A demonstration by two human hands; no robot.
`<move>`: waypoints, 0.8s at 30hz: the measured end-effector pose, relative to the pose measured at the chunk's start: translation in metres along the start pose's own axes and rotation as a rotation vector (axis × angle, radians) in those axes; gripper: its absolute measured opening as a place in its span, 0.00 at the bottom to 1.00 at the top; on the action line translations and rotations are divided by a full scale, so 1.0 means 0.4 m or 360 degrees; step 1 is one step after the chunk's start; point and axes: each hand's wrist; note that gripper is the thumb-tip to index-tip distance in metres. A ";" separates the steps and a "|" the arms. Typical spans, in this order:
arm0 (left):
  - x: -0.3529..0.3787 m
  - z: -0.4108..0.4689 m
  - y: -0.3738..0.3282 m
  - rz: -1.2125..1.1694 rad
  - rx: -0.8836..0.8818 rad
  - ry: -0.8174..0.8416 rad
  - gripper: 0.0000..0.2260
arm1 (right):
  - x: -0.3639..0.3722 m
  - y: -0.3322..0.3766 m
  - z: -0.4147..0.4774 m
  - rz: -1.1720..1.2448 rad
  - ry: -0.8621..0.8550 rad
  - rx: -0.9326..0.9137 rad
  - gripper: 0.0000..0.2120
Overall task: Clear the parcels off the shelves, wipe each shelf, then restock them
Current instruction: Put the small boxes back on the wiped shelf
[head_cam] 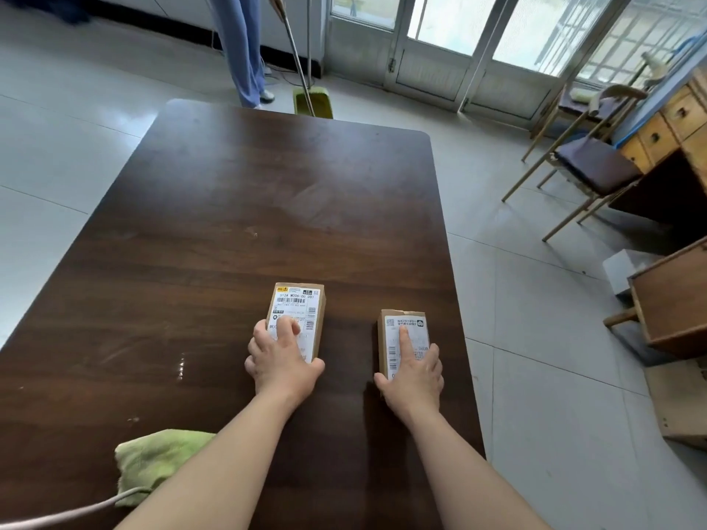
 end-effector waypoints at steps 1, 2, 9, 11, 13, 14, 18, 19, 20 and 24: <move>-0.006 0.001 0.005 -0.0002 -0.0004 -0.0015 0.26 | -0.001 0.005 -0.002 0.0003 -0.0015 -0.0019 0.45; -0.011 0.002 0.010 -0.0008 -0.0010 -0.0032 0.26 | -0.002 0.011 -0.005 0.0007 -0.0029 -0.0042 0.45; -0.086 0.000 0.041 -0.0054 -0.0093 -0.0154 0.26 | -0.032 0.092 -0.027 0.0026 -0.0119 -0.0264 0.44; -0.110 -0.003 0.057 -0.0076 -0.0123 -0.0208 0.26 | -0.042 0.123 -0.034 0.0015 -0.0154 -0.0323 0.44; -0.133 -0.006 0.076 -0.0101 -0.0159 -0.0267 0.26 | -0.051 0.154 -0.043 -0.0008 -0.0186 -0.0375 0.44; -0.148 -0.010 0.092 -0.0115 -0.0187 -0.0305 0.27 | -0.052 0.175 -0.049 -0.0027 -0.0199 -0.0412 0.45; -0.203 -0.028 0.153 -0.0170 -0.0292 -0.0433 0.27 | -0.059 0.256 -0.078 -0.0060 -0.0206 -0.0541 0.45; -0.218 -0.033 0.168 -0.0186 -0.0321 -0.0455 0.26 | -0.058 0.279 -0.088 -0.0057 -0.0204 -0.0576 0.46; -0.238 -0.038 0.191 -0.0217 -0.0357 -0.0491 0.26 | -0.056 0.310 -0.103 -0.0061 -0.0205 -0.0629 0.46; -0.309 -0.062 0.280 -0.0297 -0.0470 -0.0596 0.26 | -0.041 0.424 -0.161 -0.0062 -0.0199 -0.0814 0.45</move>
Point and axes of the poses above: each hand's wrist, its own z-axis towards the middle knuckle, its own x-axis out of the palm, y = z × x, and after that the axes turned 4 degrees about y, right-handed
